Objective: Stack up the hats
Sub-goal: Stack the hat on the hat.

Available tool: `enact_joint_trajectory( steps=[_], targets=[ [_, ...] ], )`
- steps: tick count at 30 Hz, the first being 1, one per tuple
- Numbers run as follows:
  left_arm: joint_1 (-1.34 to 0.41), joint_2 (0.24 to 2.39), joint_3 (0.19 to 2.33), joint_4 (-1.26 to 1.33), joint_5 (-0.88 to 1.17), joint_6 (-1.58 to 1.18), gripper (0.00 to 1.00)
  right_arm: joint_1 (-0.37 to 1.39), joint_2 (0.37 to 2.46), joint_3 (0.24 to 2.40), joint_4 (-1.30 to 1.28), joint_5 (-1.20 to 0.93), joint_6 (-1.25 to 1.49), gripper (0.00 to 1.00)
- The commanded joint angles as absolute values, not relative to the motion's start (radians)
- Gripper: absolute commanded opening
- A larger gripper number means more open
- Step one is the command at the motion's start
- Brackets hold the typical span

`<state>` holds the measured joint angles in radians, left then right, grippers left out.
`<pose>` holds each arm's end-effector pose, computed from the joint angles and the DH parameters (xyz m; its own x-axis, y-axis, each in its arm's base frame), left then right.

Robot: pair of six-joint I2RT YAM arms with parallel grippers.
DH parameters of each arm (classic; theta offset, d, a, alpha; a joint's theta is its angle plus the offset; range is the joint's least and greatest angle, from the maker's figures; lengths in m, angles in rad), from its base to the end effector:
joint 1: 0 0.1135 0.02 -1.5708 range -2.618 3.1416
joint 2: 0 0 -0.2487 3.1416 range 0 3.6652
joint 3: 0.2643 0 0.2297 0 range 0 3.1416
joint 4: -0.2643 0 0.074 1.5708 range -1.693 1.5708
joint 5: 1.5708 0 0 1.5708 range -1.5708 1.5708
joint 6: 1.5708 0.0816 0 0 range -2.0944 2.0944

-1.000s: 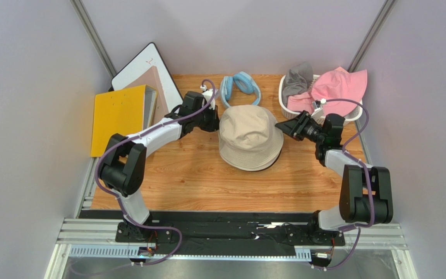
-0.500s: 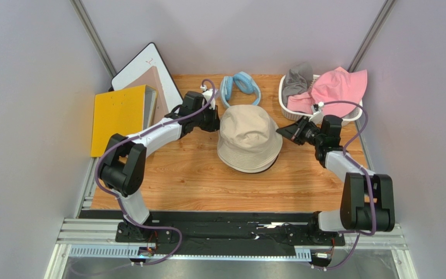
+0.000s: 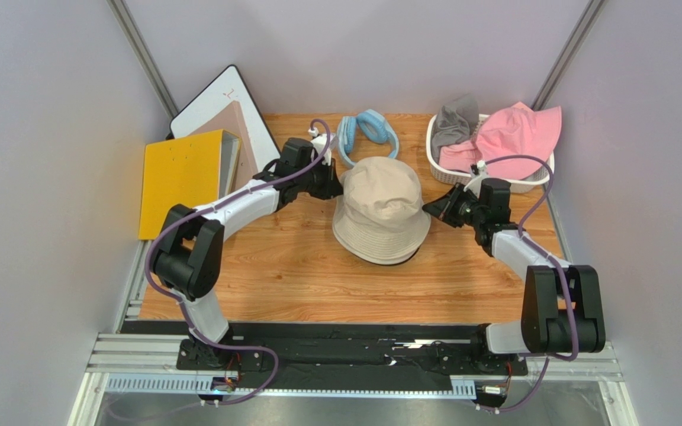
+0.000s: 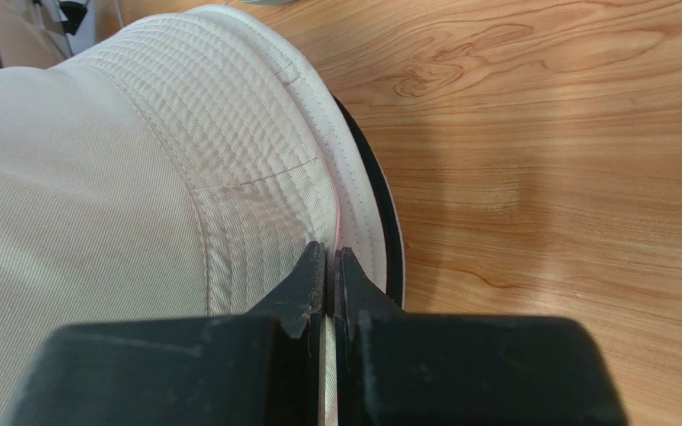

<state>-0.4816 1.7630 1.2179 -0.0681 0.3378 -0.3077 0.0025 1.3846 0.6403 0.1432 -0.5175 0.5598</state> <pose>0.3523 -0.2147 0.2071 -0.6912 0.0388 -0.7216 0.4910 0.7580 -0.4295 0.2971 0.0411 0.1699 -0.6970 0.4598 -0.5503 -0.0472 0.7363 0.6750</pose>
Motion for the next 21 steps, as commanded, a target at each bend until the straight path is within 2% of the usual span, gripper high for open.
enact_joint_trajectory(
  steps=[1,10,21],
  targets=[
    [-0.480,1.787,1.255,-0.055,0.314,-0.313,0.00,0.027,1.417,0.623,0.005,-0.286,0.469,0.00],
    [-0.480,1.853,1.276,-0.113,0.246,-0.313,0.00,0.057,1.424,0.606,-0.034,-0.221,0.465,0.00],
    [-0.495,1.793,1.135,-0.115,0.138,-0.330,0.00,0.083,1.312,0.620,-0.115,-0.192,0.472,0.00]
  ],
)
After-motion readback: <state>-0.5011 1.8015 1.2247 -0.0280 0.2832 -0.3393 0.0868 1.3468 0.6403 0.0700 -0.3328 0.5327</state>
